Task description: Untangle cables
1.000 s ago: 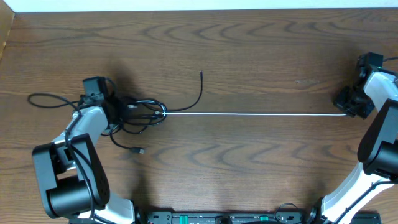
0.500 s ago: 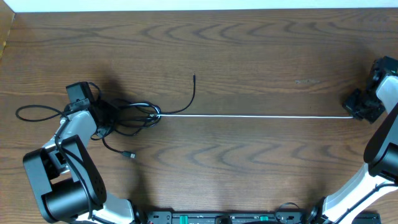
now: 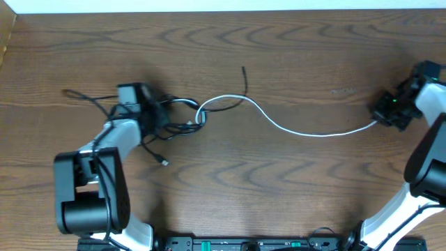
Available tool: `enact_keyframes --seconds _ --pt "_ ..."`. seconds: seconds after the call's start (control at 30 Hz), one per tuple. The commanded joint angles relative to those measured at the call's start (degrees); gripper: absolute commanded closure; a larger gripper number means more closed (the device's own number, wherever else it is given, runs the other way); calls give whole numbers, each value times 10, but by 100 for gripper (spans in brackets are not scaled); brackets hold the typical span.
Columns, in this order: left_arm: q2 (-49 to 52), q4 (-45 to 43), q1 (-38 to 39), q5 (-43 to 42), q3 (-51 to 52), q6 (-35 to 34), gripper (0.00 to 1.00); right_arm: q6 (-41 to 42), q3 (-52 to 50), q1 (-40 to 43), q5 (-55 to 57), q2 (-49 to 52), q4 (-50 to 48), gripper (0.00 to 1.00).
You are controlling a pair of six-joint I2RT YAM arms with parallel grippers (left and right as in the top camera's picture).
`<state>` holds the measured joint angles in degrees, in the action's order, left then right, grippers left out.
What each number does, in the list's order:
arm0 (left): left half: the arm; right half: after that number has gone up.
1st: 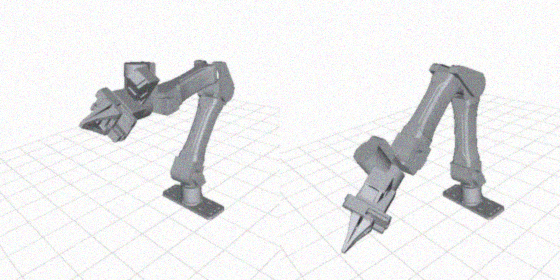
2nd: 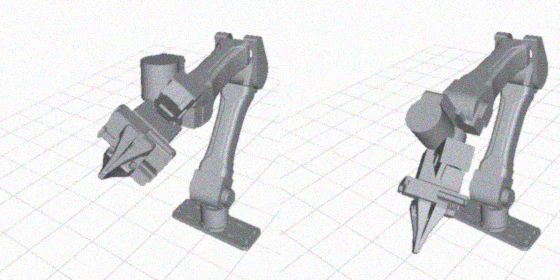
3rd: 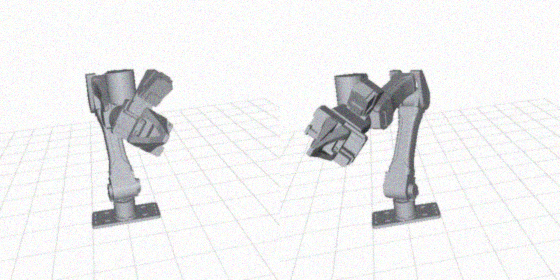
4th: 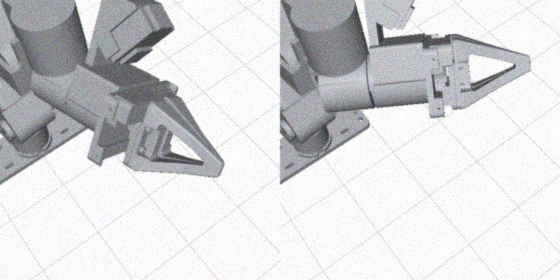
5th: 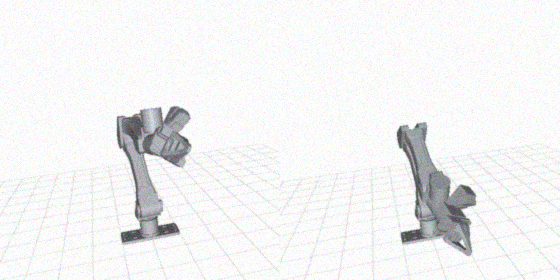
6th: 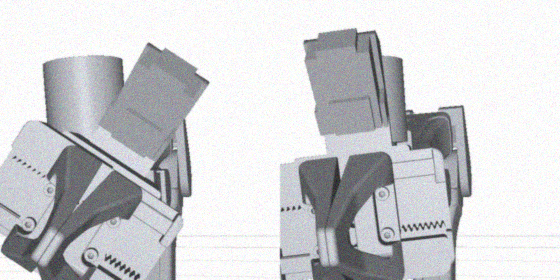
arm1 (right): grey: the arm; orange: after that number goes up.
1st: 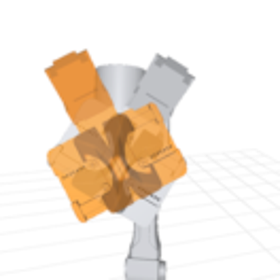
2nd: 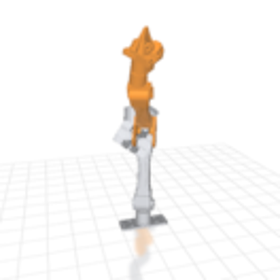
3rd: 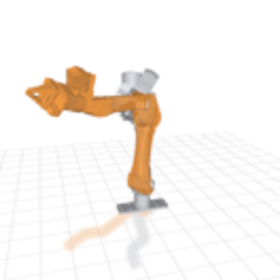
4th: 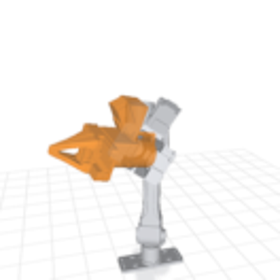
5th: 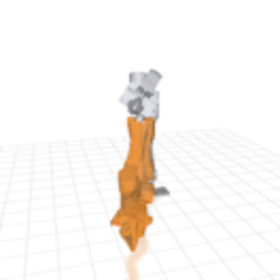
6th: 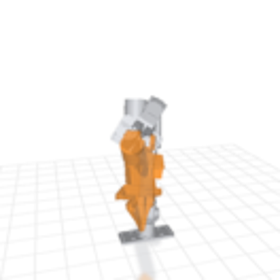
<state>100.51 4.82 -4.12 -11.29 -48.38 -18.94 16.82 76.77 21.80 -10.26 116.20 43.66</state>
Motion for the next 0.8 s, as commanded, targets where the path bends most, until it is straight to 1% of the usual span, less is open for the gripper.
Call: enact_keyframes --seconds 0.0,0.13,0.3,0.43,0.53,0.57,0.6,0.7,0.73,0.77 --pt "24 -1 42 -1 21 63 91 -19 -14 -45 -38 16 5 99" --pt "24 -11 68 -1 21 90 91 -35 -15 -95 -38 16 4 99" --pt "24 -20 85 -6 21 96 90 -36 -15 -158 -39 16 -9 99" --pt "24 -27 93 -76 21 146 87 -36 -15 -210 -38 16 -25 99" --pt "24 -28 96 -89 21 168 85 -45 -15 -240 -30 16 -39 99" --pt "24 -28 97 -91 21 171 83 -52 -15 -250 -23 16 -43 99" --pt "24 -28 97 -91 21 174 77 -54 -15 -257 -11 16 -44 99" --pt "21 -24 97 -93 18 194 70 -54 -15 -271 51 16 -41 99" --pt "15 -17 97 -93 15 194 65 -54 -14 -272 71 16 -37 99" --pt "6 -4 97 -93 10 193 61 -54 -14 -271 86 15 -31 99"
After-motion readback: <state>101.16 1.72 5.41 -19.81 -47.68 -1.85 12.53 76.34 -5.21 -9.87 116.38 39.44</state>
